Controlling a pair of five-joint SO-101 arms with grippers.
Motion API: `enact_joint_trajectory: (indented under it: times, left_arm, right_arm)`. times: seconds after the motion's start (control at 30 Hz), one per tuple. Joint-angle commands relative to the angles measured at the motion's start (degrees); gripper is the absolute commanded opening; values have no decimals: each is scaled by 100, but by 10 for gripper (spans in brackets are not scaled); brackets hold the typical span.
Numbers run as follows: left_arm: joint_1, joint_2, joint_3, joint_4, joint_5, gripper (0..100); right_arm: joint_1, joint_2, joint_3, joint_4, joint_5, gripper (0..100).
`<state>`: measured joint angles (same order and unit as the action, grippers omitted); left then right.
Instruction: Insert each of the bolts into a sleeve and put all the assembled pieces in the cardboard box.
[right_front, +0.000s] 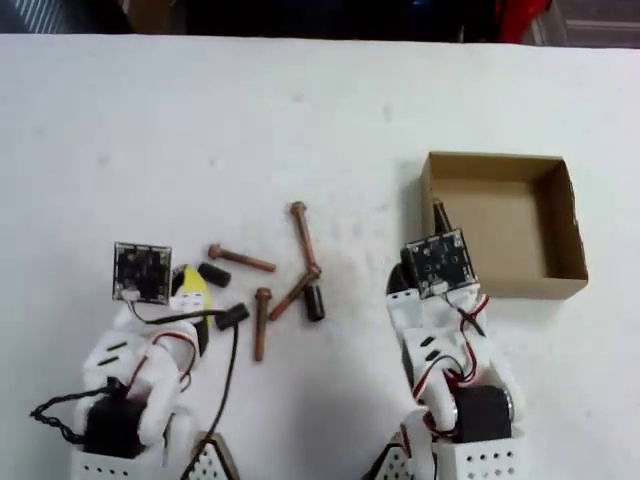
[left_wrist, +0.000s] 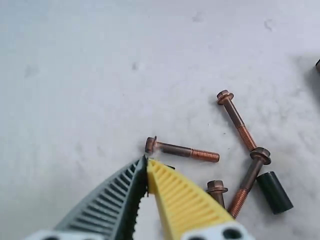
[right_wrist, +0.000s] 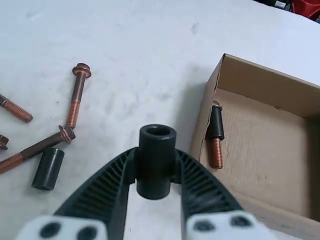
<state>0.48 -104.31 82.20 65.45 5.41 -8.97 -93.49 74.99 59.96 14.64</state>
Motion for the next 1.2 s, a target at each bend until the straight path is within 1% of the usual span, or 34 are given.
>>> enact_joint_trajectory:
  times: [0.0, 0.1, 0.3, 0.47, 0.63, 0.73, 0.9, 1.03, 1.17]
  left_arm:
    - [101, 145, -448, -167, -53, 22]
    - [101, 822, -756, -176, -26, 22]
    - [136, 2809, -1881, -211, -26, 22]
    - [541, 4171, -2523, -211, -9, 23]
    - [875, 5235, -2989, -369, 501, 23]
    - [1024, 5807, -3138, -703, 598, 23]
    - [1156, 6651, -3446, -1213, 932, 24]
    - [1209, 7284, -3895, -1266, 1152, 24]
    - [1209, 7908, -4352, -1248, 1160, 24]
  right_arm:
    - [110, -286, 62, -171, -62, 17]
    - [110, -418, 220, -171, -62, 17]
    - [110, -716, 580, -171, -62, 17]
    - [119, -989, 870, -180, -62, 17]
    - [418, -963, 905, -180, -132, 17]
    - [514, -963, 1002, -189, -413, 18]
    - [523, -963, 1284, -514, -413, 18]
    - [523, -963, 1424, -664, -413, 18]
    - [523, -963, 1433, -664, -413, 18]
